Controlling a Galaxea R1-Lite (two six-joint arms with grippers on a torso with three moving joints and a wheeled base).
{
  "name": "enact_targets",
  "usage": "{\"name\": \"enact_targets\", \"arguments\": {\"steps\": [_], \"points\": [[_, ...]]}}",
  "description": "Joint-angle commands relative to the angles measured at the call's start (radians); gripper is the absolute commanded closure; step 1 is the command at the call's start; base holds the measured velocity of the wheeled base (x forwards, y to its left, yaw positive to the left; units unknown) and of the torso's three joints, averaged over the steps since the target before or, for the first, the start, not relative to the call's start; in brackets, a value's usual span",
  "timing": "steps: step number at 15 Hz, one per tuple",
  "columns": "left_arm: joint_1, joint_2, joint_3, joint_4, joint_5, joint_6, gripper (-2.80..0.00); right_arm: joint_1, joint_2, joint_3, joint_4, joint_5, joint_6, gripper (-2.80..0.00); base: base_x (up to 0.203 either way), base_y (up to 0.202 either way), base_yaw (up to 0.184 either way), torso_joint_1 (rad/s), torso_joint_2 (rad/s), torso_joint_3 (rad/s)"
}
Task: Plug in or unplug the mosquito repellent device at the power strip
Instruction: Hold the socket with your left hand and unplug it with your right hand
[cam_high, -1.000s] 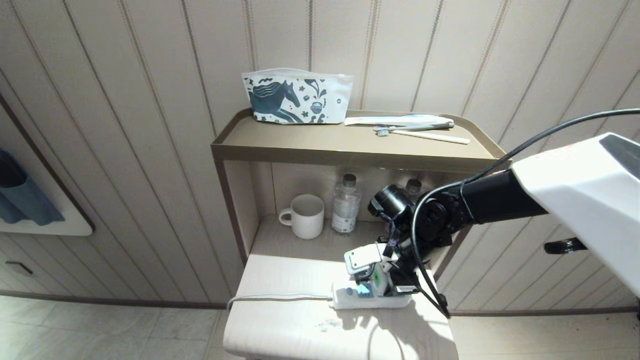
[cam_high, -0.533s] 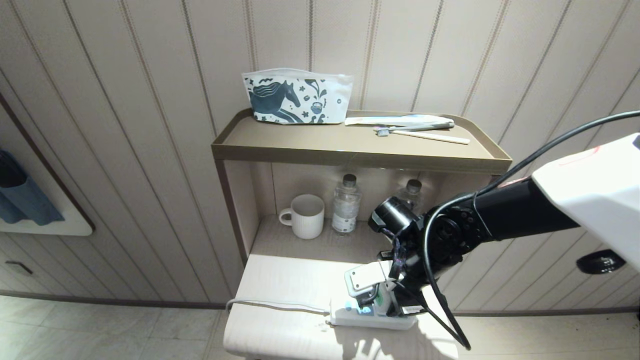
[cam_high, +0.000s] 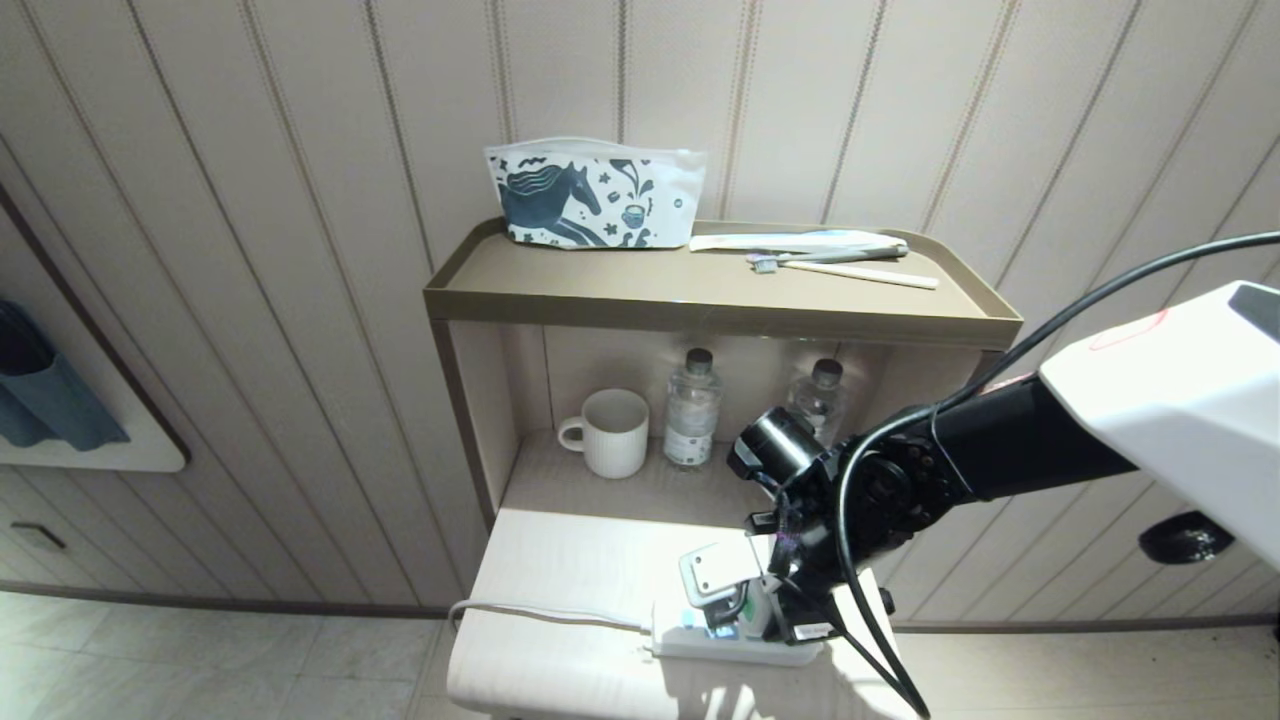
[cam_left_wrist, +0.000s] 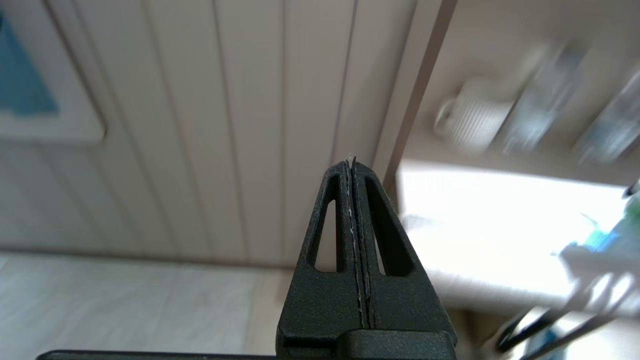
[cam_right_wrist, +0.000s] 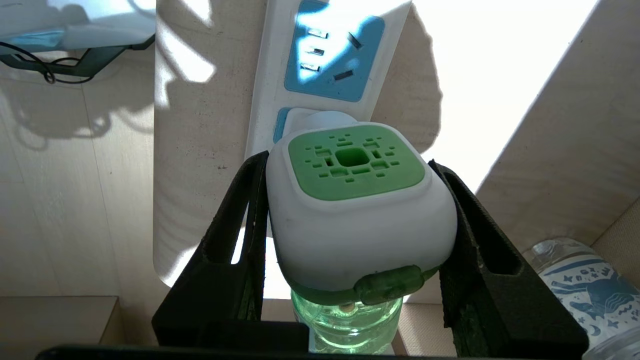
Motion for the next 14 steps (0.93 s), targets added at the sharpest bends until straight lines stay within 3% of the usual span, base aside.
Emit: {"name": "enact_targets", "arguments": {"steps": [1,3,5,7,10,12,14], "points": [[0.000,0.240,-0.138,-0.013,-0.016,-0.021,0.00,0.001,0.004,0.000,0.002,0.000,-0.006,0.00,0.000,0.000,0.000,0.000,0.00,0.000],[-0.018,0.475,-0.239,-0.097,-0.050,-0.042,0.00,-0.001,0.014,-0.004,-0.007,0.003,-0.004,0.00,0.000,0.000,0.000,0.000,0.00,0.000],[-0.094,0.790,-0.322,-0.188,-0.046,-0.058,0.00,-0.001,0.027,-0.010,-0.030,0.003,0.004,0.00,0.000,0.000,0.000,0.000,0.00,0.000],[-0.241,1.048,-0.391,-0.280,0.008,-0.074,0.00,-0.002,0.029,-0.012,-0.055,0.003,0.004,0.00,0.000,0.000,0.000,0.000,0.00,0.000],[-0.547,1.263,-0.403,-0.480,0.112,-0.097,0.00,-0.008,0.021,-0.014,-0.058,0.003,0.004,0.00,0.000,0.000,0.000,0.000,0.00,0.000],[-0.639,1.336,-0.383,-0.584,0.166,-0.117,0.00,-0.011,0.024,-0.015,-0.060,0.003,0.004,0.00,0.000,0.000,0.000,0.000,0.00,0.000],[-0.756,1.439,-0.322,-0.634,0.171,-0.140,0.00,-0.013,0.023,-0.014,-0.058,0.003,0.004,0.00,0.000,0.000,0.000,0.000,0.00,0.000]]}}
